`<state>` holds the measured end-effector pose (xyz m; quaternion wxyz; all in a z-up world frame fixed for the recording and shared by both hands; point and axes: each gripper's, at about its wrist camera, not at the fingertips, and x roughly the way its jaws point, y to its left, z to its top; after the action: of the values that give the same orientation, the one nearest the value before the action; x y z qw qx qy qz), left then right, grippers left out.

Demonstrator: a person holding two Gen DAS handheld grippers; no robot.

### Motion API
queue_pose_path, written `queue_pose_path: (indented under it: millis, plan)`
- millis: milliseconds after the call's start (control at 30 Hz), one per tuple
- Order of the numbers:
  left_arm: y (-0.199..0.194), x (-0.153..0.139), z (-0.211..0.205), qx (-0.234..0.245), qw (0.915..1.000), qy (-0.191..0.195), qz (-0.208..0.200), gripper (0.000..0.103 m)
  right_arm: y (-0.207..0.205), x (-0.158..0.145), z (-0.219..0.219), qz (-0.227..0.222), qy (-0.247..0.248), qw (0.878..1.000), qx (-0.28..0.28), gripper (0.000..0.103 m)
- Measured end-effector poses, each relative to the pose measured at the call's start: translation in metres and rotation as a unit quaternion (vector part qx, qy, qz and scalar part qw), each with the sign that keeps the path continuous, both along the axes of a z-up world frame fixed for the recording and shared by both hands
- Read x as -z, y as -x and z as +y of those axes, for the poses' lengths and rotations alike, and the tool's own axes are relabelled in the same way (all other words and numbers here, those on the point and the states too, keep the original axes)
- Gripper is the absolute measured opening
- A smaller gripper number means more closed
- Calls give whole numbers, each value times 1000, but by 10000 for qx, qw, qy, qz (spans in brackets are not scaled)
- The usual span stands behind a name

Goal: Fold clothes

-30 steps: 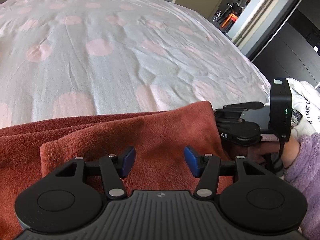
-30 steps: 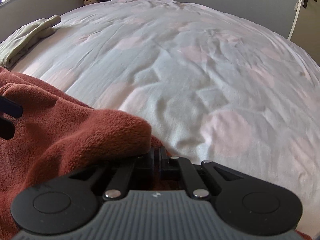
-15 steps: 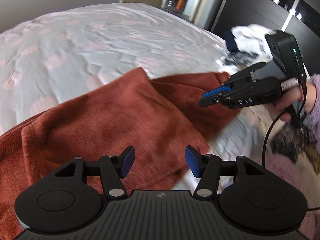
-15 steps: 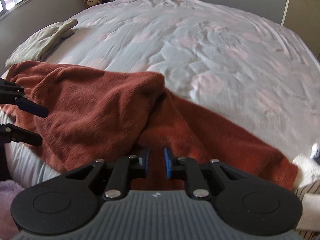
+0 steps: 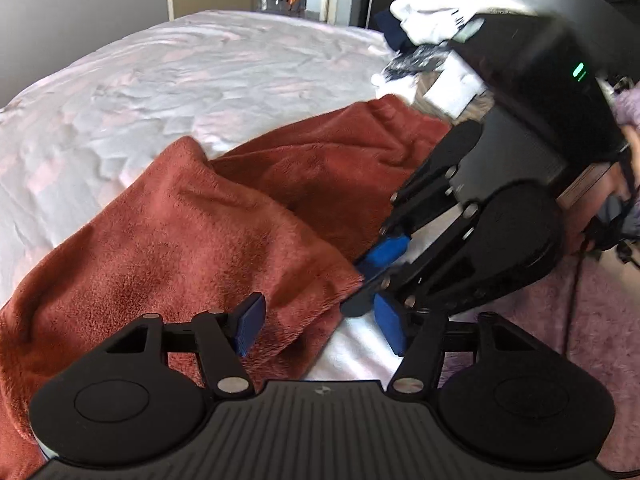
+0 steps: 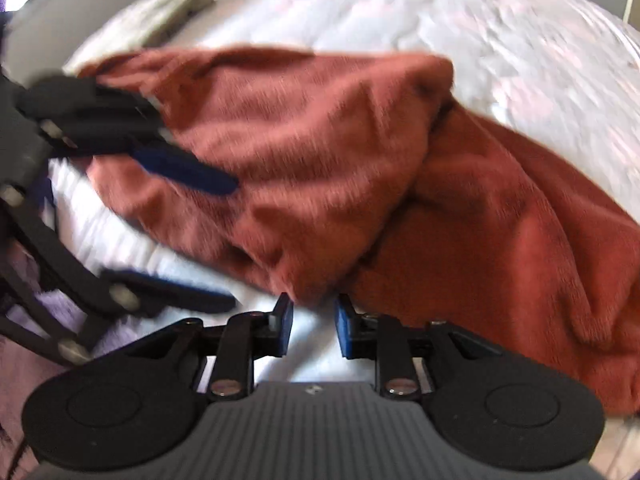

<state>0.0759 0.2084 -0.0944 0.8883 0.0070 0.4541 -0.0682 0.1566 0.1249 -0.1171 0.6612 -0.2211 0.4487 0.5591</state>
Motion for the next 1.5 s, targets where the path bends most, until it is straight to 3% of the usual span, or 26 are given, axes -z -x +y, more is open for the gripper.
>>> queue_pose_path:
  millis: [167, 333, 433, 533, 767, 867, 1033, 1200, 1233, 1267, 1500]
  plan:
    - [-4, 11, -3, 24, 9997, -232, 56, 59, -14, -12, 3, 364, -677, 9970, 59, 23]
    - [-18, 19, -4, -381, 9984, -417, 70, 57, -19, -17, 20, 643, -961, 9932, 164, 20]
    - [-20, 12, 9, -525, 9984, -171, 99, 25, -18, -22, 22, 527, -954, 9940, 135, 21]
    - [-18, -1, 25, -581, 9982, 109, 82, 16, -21, -33, 10, 420, -1068, 9933, 144, 24]
    - [-12, -51, 51, -670, 9973, 155, -257, 14, -19, -35, -1, -140, -630, 9975, -288, 30]
    - [-13, -67, 58, -671, 9970, 152, -349, 14, -10, -28, 9, -329, -527, 9947, -816, 44]
    - [-20, -80, 69, -757, 9958, 209, -461, 14, 7, -13, 41, -607, -466, 9842, -1596, 45]
    - [-18, -86, 77, -867, 9941, 351, -542, 13, 18, 12, 58, -811, -54, 9748, -2077, 45]
    - [-18, -86, 77, -866, 9940, 379, -553, 13, 20, 15, 58, -840, 13, 9728, -2161, 36]
    - [-19, -86, 77, -865, 9938, 407, -564, 13, 21, 15, 55, -804, 43, 9722, -2200, 7]
    - [-20, -84, 77, -857, 9925, 607, -633, 13, 36, 13, 32, -777, 271, 9682, -2364, 8]
